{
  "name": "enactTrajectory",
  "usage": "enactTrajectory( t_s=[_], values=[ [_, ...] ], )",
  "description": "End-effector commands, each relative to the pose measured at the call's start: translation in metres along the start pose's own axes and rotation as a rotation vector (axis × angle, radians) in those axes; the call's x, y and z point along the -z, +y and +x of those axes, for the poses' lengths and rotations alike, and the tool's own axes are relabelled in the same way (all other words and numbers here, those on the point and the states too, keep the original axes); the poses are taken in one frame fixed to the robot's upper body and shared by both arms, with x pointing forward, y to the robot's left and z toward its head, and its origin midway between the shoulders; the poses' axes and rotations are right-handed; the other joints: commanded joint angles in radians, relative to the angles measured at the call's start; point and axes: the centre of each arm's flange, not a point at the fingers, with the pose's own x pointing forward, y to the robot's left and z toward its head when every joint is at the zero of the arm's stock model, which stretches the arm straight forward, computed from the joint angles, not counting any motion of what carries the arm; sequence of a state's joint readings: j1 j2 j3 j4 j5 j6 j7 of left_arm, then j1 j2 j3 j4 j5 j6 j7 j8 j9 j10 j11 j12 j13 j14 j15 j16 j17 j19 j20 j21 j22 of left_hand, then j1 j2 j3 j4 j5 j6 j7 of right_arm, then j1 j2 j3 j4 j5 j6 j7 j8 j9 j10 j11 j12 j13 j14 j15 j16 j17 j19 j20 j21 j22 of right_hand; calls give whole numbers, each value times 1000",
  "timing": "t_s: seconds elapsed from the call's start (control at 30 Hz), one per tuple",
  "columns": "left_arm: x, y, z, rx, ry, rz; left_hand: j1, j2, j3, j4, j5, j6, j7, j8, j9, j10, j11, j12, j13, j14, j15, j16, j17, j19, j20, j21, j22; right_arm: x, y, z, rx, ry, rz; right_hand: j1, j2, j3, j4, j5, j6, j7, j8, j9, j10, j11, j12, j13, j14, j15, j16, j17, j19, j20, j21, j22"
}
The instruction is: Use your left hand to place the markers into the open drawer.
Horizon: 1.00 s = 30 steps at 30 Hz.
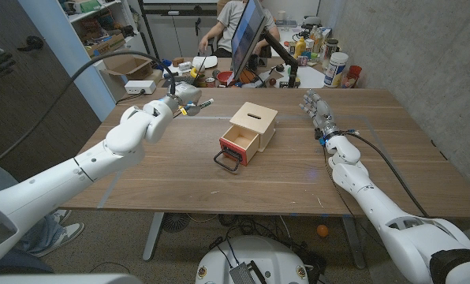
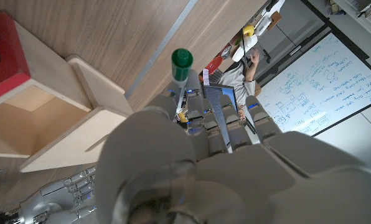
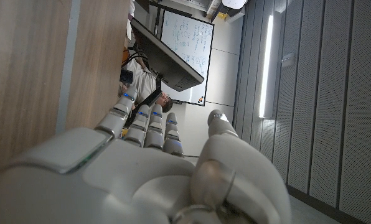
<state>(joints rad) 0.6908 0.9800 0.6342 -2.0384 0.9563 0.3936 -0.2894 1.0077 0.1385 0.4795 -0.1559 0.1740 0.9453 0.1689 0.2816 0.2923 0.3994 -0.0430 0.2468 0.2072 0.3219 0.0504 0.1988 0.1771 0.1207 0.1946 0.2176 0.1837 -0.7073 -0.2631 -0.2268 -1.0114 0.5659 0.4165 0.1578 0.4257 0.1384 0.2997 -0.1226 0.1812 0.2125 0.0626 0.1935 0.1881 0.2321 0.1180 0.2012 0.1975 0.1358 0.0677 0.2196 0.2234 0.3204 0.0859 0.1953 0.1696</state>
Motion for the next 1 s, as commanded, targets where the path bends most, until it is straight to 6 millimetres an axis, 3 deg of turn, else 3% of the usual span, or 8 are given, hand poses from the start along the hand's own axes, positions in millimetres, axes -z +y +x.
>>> enactTrajectory(
  t_s=[0.03,1.0],
  values=[
    [-12,6,-11,-18,-48,-25,46,32,-2,0,7,59,-68,5,9,-1,-5,-4,5,-3,-6,-3,3,-1,1,-5,5,-4,4,4,-10,-7,-5,-8,-1,1,-5,5,5,-6,2,2,3,-1,3,4,2,1,1,0,-1,0,-2,5],
    [-46,7,-39,-18,-148,-51,47,33,-10,3,7,64,-73,6,24,-1,-8,-9,7,-6,-7,-3,3,-4,2,-4,5,-12,3,-6,-5,-11,-24,-8,-1,1,-6,5,6,-7,3,2,6,-2,4,4,2,0,1,-1,-11,4,-4,5]
  ],
)
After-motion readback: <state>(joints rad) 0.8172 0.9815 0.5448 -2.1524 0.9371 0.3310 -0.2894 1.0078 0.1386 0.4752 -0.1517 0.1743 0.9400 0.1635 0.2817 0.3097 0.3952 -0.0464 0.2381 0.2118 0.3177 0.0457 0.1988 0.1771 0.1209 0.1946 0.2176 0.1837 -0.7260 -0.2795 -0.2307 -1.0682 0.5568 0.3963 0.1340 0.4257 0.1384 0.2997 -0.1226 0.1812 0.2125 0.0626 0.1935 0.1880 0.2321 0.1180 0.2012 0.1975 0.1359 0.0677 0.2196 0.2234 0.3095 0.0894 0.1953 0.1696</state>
